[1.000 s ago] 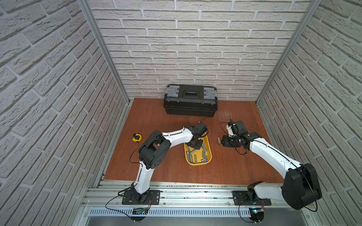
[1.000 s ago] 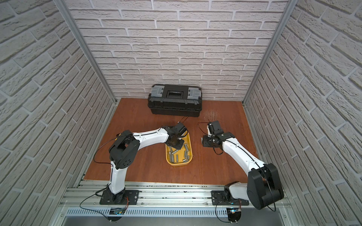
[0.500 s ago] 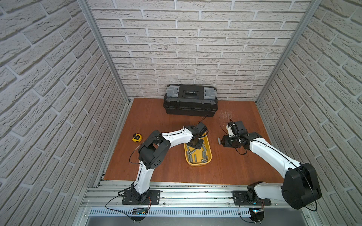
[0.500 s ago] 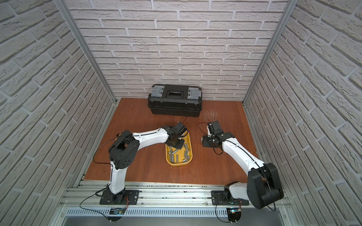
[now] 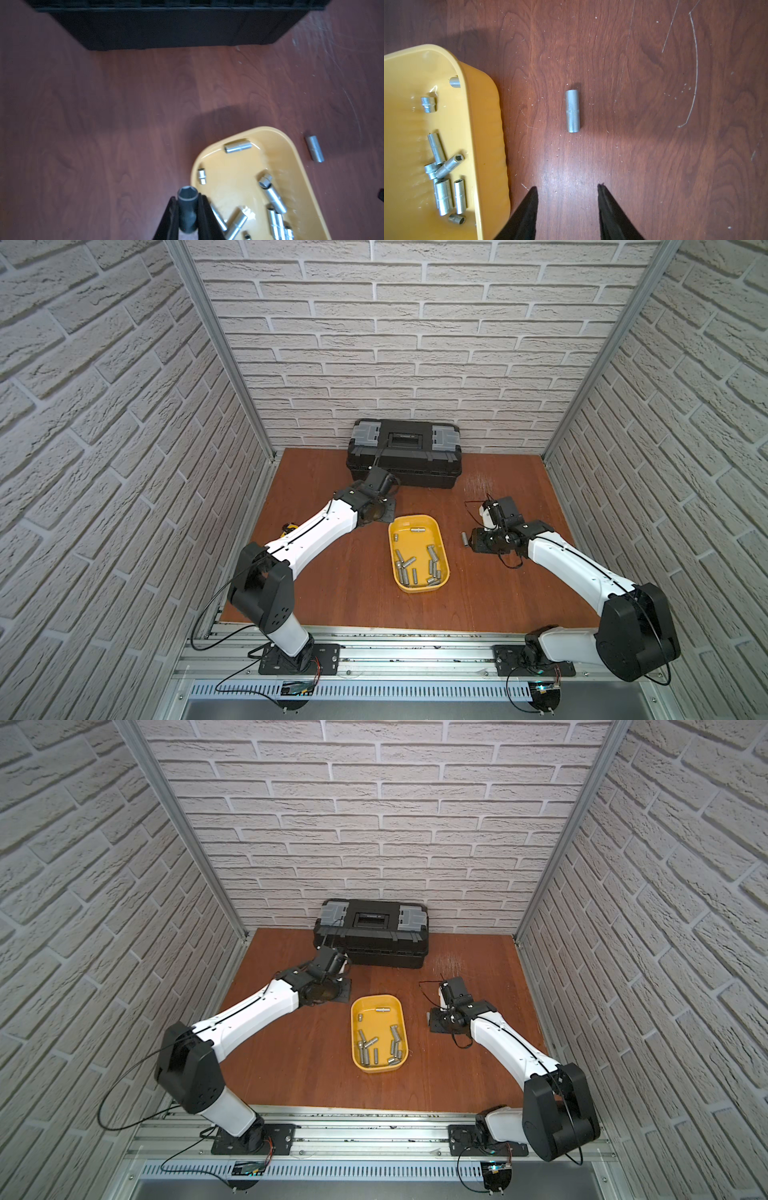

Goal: Take out the socket from the storage box
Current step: Pick up the socket head from the storage box, then place the socket head at the center of the board.

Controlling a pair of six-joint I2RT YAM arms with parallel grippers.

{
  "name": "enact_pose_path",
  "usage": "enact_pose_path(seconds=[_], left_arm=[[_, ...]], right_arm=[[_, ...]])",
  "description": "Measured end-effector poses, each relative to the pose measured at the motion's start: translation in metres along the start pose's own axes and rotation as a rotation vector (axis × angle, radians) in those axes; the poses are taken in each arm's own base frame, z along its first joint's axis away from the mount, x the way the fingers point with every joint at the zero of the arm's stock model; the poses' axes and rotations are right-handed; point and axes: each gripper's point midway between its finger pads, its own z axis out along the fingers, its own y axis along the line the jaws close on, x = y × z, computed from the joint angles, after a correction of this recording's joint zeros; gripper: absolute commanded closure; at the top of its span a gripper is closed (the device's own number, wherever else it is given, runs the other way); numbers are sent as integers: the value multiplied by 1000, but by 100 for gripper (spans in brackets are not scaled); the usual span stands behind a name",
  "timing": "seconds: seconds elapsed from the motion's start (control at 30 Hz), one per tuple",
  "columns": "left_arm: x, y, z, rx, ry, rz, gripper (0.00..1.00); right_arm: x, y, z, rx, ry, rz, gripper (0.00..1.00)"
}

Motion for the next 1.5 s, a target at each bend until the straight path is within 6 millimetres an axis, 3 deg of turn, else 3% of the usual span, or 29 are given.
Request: enact_pose_path(seconds=[0.17,0.4,0.6,0.77,1.17,1.4,1.5], left_arm=[[20,49,17,-90,72,-73,84],[58,76,56,-155,226,-100,85],[88,80,87,-168,341,-104,86],[99,81,98,-169,385,-103,84],[97,80,100,-164,380,-99,66],[95,79,98,-160,375,-100,65],[89,77,92,-147,353,-103,64]], right_arm=[[0,1,0,-1,0,-2,52],[2,1,0,-1,2,-5,52],[6,-1,3,3,10,-4,52],[6,-1,3,3,10,-4,52],[5,0,3,0,6,-6,52],[7,5,0,10,16,-38,51],[-3,18,-11,12,6,-98,51]])
